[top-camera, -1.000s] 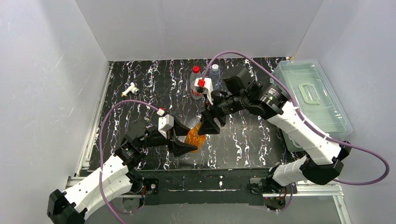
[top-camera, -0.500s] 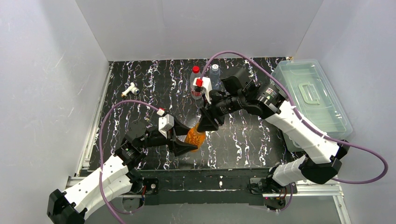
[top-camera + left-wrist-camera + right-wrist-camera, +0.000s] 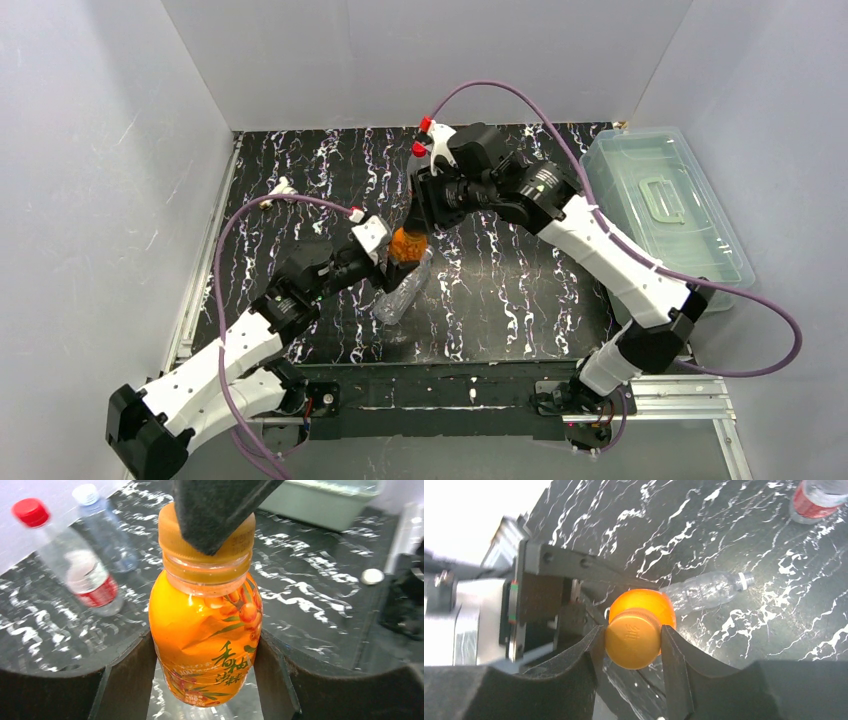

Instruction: Screw on the bottle caps

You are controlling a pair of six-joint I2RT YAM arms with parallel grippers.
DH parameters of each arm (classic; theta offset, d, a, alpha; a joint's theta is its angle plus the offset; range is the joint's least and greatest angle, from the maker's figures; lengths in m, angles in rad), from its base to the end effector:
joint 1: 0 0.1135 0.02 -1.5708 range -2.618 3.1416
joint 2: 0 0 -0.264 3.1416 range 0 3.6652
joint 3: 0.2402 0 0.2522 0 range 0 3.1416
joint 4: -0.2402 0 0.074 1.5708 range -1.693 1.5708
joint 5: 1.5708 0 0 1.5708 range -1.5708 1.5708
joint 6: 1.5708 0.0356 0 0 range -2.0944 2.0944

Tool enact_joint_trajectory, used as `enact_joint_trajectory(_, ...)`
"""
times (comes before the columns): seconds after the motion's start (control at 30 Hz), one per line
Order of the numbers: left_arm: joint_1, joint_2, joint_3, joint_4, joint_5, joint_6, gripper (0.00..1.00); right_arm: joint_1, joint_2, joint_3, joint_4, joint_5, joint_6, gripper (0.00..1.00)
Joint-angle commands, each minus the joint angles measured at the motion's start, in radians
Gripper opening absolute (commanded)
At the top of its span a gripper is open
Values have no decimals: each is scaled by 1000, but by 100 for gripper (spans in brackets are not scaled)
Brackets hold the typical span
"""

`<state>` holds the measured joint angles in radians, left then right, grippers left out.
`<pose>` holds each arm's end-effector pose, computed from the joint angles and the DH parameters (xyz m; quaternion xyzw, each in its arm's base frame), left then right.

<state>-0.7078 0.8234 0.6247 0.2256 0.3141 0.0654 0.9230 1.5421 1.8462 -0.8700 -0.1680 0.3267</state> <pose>0.1451 -0.1386 0.3205 0.3636 0.5958 -0.3270 0.6371 0.1885 0.2590 0.4495 -0.2952 0.8229 0.3404 0.3462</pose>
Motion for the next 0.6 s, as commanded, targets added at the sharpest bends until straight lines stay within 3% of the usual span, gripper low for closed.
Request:
enact_joint_trajectory(0.0,7,40,151,185,-265,163,0,40,77,-38,-19,43,300,22)
enact_joint_trajectory(0.1,5,61,168,188,-296,191,0,40,88,-48,15,115,371,22)
enact_joint_trajectory(0.2,5,47,154,186,-272,195,0,40,87,-36,36,175,379,29)
enact_joint_trajectory(0.43,7,-28,56,82,-128,106,0,39,51,121,-8,303,272,81)
enact_joint_trajectory(0.57,16,-67,18,-15,74,37,0,39,-22,179,-50,305,158,97)
